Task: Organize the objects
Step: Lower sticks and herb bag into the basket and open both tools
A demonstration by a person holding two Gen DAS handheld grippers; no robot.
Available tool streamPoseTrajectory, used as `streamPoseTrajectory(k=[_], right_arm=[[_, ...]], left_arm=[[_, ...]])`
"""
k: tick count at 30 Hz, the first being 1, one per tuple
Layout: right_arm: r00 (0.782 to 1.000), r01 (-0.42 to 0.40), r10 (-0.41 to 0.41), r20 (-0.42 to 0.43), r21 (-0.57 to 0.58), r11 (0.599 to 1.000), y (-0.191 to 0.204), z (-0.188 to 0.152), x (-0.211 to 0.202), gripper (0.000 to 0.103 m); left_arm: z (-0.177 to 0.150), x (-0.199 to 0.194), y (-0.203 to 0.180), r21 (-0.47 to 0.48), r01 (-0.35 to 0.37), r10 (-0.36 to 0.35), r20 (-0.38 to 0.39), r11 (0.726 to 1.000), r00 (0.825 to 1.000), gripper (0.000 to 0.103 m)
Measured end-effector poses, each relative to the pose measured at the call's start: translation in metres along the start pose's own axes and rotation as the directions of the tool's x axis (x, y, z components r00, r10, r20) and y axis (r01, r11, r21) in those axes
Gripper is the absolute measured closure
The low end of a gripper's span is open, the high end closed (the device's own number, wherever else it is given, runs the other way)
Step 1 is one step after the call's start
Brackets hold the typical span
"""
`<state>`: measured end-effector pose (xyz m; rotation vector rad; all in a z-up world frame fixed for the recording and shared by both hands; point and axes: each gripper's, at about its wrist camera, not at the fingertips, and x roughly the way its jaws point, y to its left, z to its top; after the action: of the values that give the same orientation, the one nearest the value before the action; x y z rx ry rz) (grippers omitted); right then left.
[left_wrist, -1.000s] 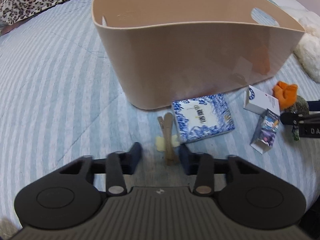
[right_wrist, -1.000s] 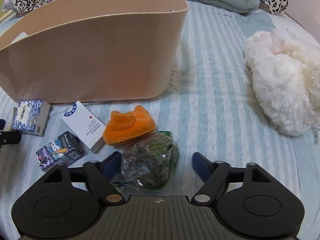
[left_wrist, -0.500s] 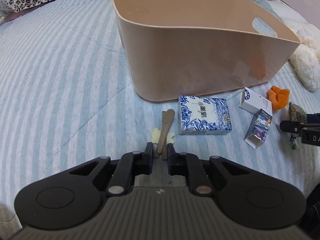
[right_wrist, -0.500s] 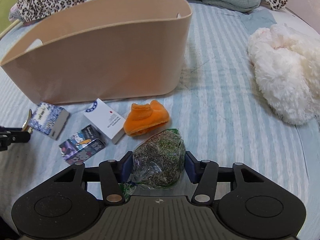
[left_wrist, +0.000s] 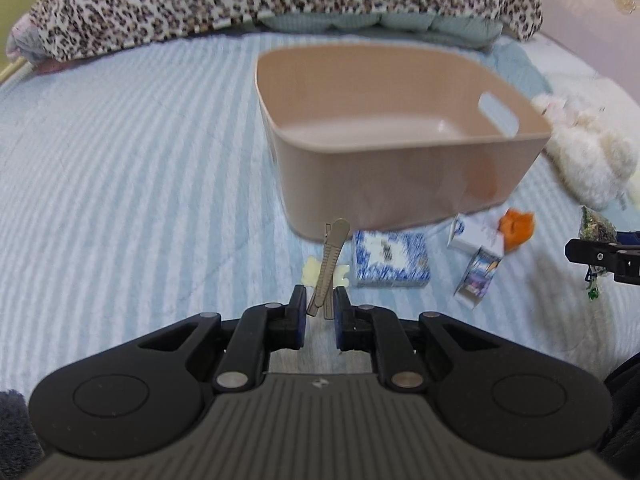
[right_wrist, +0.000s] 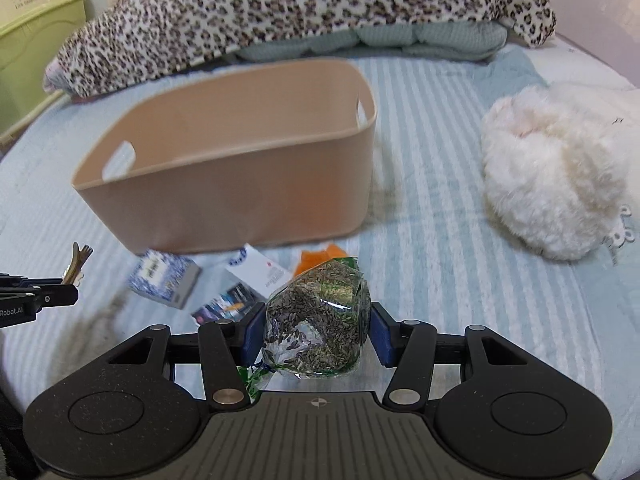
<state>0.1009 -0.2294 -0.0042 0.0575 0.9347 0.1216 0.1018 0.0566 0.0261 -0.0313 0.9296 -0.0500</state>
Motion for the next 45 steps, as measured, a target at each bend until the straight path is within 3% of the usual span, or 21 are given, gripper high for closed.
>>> streamPoseTrajectory(k=[10, 19, 25, 31, 36, 41, 42, 43, 44, 45], right_arm=[[0.985, -0.021, 0.023, 0.172, -0.012, 1.0, 0.004, 0.045, -0.041, 0.052], [0.963, -0.01, 0.022, 0.27, -0.047, 0.999, 0.017, 0.105, -0.031, 0.052], [0.974, 0.0, 0.014, 0.228, -0.062, 0.998, 0.021, 0.135, 0.012, 0.052], [0.99, 0.021, -0.008, 0.14, -0.086, 0.996, 0.027, 0.138, 0.066, 0.052], [0.996, 0.032, -0.023, 0.081, -0.112, 0.993, 0.029, 0.127, 0.095, 0.052], [0.998, 0.06, -0.054, 0.039, -0.155, 0.986, 0.032, 0.118, 0.111, 0.052], [0.998, 0.063, -0.057, 0.039, -0.161, 0.985, 0.032, 0.117, 0.111, 0.05], [0.998, 0.062, -0.056, 0.04, -0.16, 0.985, 0.033, 0.117, 0.11, 0.042], [0.998, 0.056, -0.05, 0.043, -0.149, 0.987, 0.032, 0.118, 0.107, 0.042], [0.998, 0.047, -0.04, 0.049, -0.136, 0.99, 0.03, 0.119, 0.103, 0.041]], left_arm=[[0.044, -0.044, -0.008, 0.021, 0.012, -0.015, 0.167, 1.0, 0.986, 0.088], [0.102, -0.021, -0.019, 0.027, -0.037, 0.029, 0.241, 0.999, 0.97, 0.088], [0.124, 0.038, -0.025, 0.035, -0.065, 0.058, 0.171, 0.997, 0.983, 0.088], [0.127, 0.096, -0.027, 0.038, -0.068, 0.066, 0.059, 0.997, 0.996, 0.088], [0.12, 0.121, -0.028, 0.06, -0.077, 0.077, -0.009, 0.995, 0.997, 0.088], [0.118, 0.121, -0.033, 0.072, -0.087, 0.087, -0.007, 0.994, 0.996, 0.087], [0.119, 0.118, -0.033, 0.069, -0.082, 0.082, -0.001, 0.994, 0.997, 0.084], [0.119, 0.113, -0.033, 0.064, -0.075, 0.075, 0.002, 0.995, 0.997, 0.067], [0.121, 0.107, -0.033, 0.057, -0.074, 0.074, 0.009, 0.996, 0.997, 0.058], [0.122, 0.1, -0.033, 0.05, -0.08, 0.079, 0.025, 0.996, 0.997, 0.039]])
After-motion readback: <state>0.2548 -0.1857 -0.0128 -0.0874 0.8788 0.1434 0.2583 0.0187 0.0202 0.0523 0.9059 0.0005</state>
